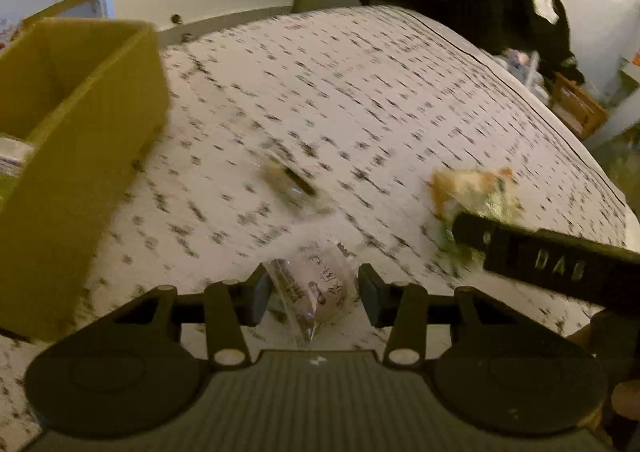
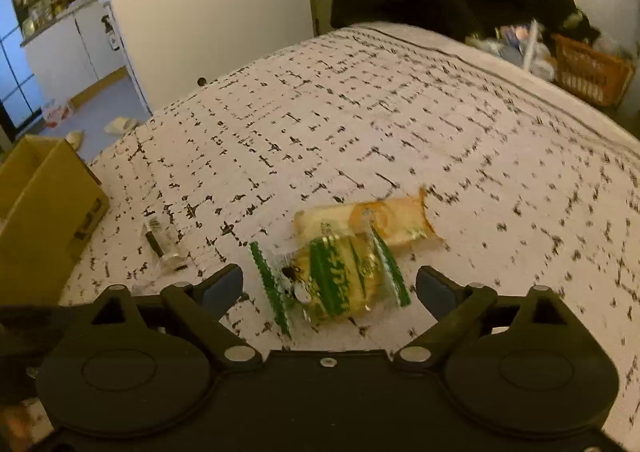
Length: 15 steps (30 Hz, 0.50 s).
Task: Organize snacks
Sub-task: 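Grasp the pink clear packet with the left gripper while the right grasps the bread packet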
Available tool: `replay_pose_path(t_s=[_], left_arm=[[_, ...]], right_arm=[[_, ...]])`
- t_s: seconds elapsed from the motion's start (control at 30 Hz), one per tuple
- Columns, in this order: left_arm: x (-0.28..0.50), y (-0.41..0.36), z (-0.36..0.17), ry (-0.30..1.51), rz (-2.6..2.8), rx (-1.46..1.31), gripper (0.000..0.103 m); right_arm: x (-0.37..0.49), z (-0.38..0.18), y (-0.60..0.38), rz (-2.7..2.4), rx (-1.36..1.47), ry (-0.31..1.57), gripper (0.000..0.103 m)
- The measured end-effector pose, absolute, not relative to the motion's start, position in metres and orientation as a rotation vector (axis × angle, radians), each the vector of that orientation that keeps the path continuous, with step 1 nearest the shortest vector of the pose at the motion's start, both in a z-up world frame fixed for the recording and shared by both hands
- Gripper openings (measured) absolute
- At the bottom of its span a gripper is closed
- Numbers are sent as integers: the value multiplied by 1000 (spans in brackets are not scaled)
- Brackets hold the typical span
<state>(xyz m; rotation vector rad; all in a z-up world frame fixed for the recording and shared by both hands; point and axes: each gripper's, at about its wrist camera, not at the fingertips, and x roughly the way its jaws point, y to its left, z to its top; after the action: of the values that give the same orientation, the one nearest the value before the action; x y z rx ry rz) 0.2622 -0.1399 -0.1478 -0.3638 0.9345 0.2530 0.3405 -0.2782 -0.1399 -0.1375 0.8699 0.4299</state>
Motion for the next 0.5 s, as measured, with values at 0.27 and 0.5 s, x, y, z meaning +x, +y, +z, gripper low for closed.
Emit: replay_pose_path(t_s=[0.27, 0.5], left_arm=[[252, -116, -144, 935, 283, -375, 45], [237, -105, -134, 920, 281, -384, 45]], right_arm=[[344, -154, -254, 371, -244, 825, 95], [351, -159, -255, 353, -212, 877, 58]])
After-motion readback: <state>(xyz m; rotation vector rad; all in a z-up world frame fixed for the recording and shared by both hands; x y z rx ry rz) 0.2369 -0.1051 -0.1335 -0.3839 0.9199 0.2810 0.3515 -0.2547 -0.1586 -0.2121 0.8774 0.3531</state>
